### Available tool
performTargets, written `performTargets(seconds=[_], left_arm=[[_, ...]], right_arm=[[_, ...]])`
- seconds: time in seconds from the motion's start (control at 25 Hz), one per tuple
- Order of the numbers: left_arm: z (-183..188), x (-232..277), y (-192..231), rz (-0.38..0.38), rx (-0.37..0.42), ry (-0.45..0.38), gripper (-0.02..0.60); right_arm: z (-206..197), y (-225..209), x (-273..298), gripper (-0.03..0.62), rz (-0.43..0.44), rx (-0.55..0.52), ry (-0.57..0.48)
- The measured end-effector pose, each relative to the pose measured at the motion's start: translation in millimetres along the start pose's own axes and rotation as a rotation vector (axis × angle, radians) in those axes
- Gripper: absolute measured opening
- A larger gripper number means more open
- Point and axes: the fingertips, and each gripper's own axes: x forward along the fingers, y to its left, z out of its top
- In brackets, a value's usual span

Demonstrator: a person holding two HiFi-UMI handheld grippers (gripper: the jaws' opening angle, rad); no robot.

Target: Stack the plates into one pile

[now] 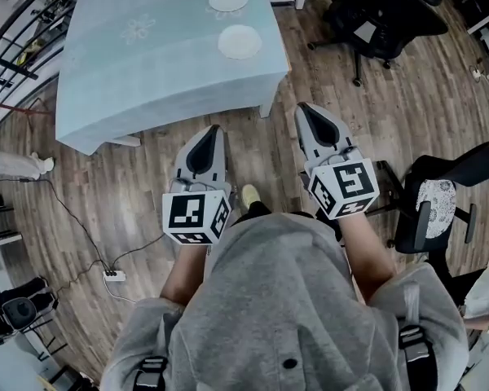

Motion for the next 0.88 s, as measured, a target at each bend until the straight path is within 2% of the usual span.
performTargets(seconds=[0.56,0.88], left_arm=[[9,6,48,-0.015,-0.05,-0.023,0.017],[9,6,44,-0.023,-0.04,-0.034,0.017]], right_arm=[[3,23,38,0.026,-0.008,0.007,-0.003],[9,10,35,0.026,-0.033,-0.012,-0.018]])
